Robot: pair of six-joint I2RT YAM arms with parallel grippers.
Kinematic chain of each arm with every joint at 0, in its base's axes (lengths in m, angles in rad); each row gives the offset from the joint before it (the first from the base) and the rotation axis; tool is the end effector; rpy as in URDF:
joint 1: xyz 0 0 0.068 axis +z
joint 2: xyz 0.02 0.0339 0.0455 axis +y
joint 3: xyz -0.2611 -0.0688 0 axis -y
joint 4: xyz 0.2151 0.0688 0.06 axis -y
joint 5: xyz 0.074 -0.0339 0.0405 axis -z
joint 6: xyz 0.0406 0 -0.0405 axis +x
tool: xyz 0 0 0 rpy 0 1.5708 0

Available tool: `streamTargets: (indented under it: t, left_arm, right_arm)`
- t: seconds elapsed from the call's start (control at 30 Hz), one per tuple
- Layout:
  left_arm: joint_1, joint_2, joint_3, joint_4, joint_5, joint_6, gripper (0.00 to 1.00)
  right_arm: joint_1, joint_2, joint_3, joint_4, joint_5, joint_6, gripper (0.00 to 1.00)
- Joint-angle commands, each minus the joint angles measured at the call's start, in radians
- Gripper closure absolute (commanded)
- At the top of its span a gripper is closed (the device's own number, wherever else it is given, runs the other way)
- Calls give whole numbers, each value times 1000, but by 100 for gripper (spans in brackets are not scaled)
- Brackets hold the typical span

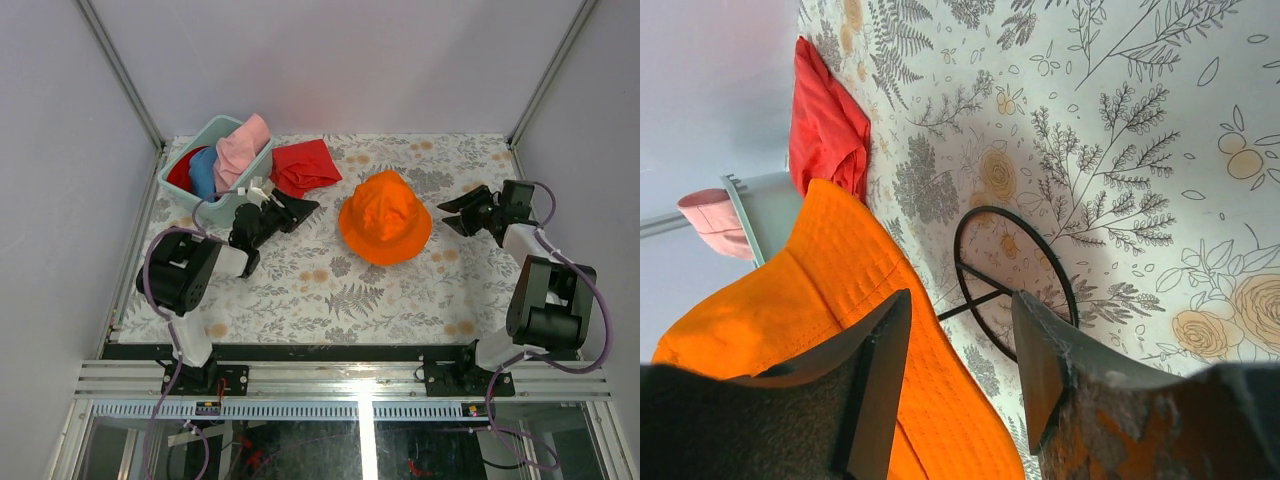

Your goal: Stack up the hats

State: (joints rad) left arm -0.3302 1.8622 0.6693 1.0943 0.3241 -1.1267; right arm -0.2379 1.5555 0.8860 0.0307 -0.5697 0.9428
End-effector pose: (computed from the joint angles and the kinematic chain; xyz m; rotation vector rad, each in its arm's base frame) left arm 0.3194 -0.1231 0.1747 -0.4618 1.7993 -1.3324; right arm 0.3052 -0.0515 0.2236 0.9796 2.0588 1.0115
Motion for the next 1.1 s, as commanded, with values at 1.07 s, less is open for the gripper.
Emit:
streamTargets:
  t: [1.07]
  left_arm:
    - [438,-63,883,-1352,-116,792,24]
  right_arm:
    - [-3,-209,203,-185,27,-162,30]
